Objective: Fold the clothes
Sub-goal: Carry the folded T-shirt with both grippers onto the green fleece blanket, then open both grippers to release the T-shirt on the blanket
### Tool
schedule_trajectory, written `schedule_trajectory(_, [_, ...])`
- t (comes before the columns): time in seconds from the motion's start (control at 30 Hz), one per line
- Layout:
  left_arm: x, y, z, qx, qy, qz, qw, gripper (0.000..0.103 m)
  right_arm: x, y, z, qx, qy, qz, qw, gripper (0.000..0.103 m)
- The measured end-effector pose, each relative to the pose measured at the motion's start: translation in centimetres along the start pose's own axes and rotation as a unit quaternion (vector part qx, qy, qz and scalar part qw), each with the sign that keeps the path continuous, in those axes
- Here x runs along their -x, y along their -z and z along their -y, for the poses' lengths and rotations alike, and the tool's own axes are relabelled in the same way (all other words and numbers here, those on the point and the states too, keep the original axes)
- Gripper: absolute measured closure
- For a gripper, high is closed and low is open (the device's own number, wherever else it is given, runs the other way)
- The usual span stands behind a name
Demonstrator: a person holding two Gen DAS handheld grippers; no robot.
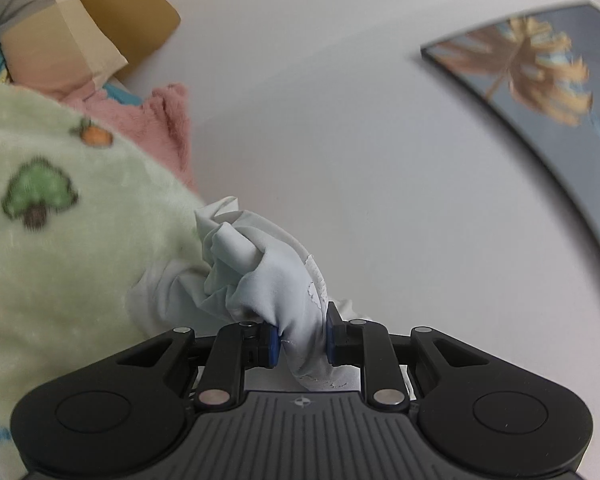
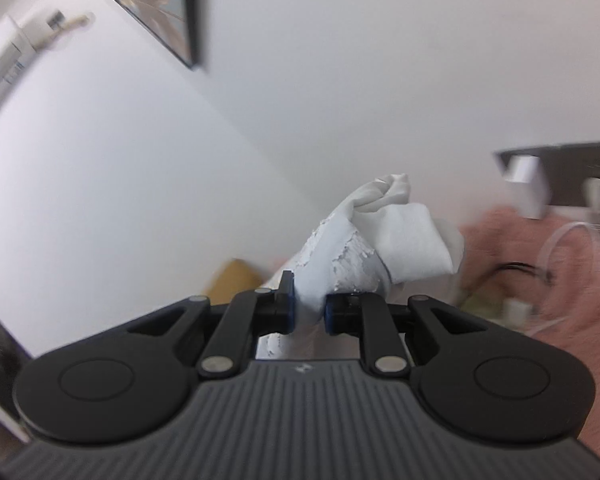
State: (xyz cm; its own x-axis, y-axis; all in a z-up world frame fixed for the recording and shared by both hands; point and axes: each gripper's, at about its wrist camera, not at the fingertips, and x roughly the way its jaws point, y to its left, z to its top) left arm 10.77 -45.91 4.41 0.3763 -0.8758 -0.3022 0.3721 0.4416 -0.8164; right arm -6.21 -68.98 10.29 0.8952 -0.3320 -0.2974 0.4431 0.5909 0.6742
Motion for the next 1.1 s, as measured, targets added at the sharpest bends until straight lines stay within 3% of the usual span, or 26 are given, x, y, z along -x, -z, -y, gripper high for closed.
schedule_trajectory(0.17, [1.3, 4.8, -3.5, -0.067, -0.037, -0.036, 0.9964, 0.081, 0.4, 6.1, 6.4, -0.018, 0.046, -0.061, 0.997, 0.086])
schedule_trajectory(0.3, [2.3, 8.6, -6.3, -0.12, -0.066, -0.065, 0.9884, 0.081, 2.1, 10.4, 7.6, 0.004, 0.05, -0.074, 0.996, 0.086])
schedule_trajectory(0.4, [3.2, 10.2, -7.0, -0.152, -0.087, -0.083, 0.981, 0.075, 2.3, 11.1, 7.4, 0.018, 0.065, -0.079, 0.995, 0.082])
schedule_trajectory(0.5, [4.7, 10.2, -5.5, -0.183, -0.118, -0.087, 0.9722, 0.057, 3.3, 10.3, 5.8, 0.036, 0.092, -0.093, 0.991, 0.074])
schedule_trajectory(0.53, [5.3, 10.1, -4.9, -0.193, -0.124, -0.088, 0.9693, 0.04, 3.9, 10.2, 4.9, 0.057, 0.097, -0.097, 0.989, 0.07])
schedule_trajectory(0.57, [6.1, 9.8, -4.1, -0.204, -0.125, -0.086, 0.9671, 0.027, 4.4, 10.1, 4.1, 0.078, 0.102, -0.1, 0.987, 0.057])
schedule_trajectory(0.6, [7.1, 9.4, -2.8, -0.216, -0.126, -0.077, 0.9651, 0.021, 5.1, 9.9, 3.2, 0.095, 0.102, -0.101, 0.985, 0.041])
schedule_trajectory(0.67, [9.2, 8.7, -0.5, -0.242, -0.126, -0.059, 0.9604, 0.007, 7.1, 9.5, 1.4, 0.118, 0.097, -0.089, 0.984, 0.027])
schedule_trajectory(0.73, [10.5, 7.9, 1.1, -0.262, -0.128, -0.044, 0.9554, 0.0, 9.3, 9.2, -0.4, 0.139, 0.092, -0.073, 0.983, 0.026])
schedule_trajectory(0.9, [16.6, 8.8, 5.5, -0.332, -0.137, -0.006, 0.9333, 0.0, 14.6, 8.7, -4.4, 0.185, 0.071, -0.044, 0.979, 0.027])
schedule_trajectory(1.1, [25.7, 12.2, 9.9, -0.389, -0.144, 0.056, 0.9083, 0.0, 20.8, 9.6, -8.3, 0.239, 0.036, -0.012, 0.97, 0.027])
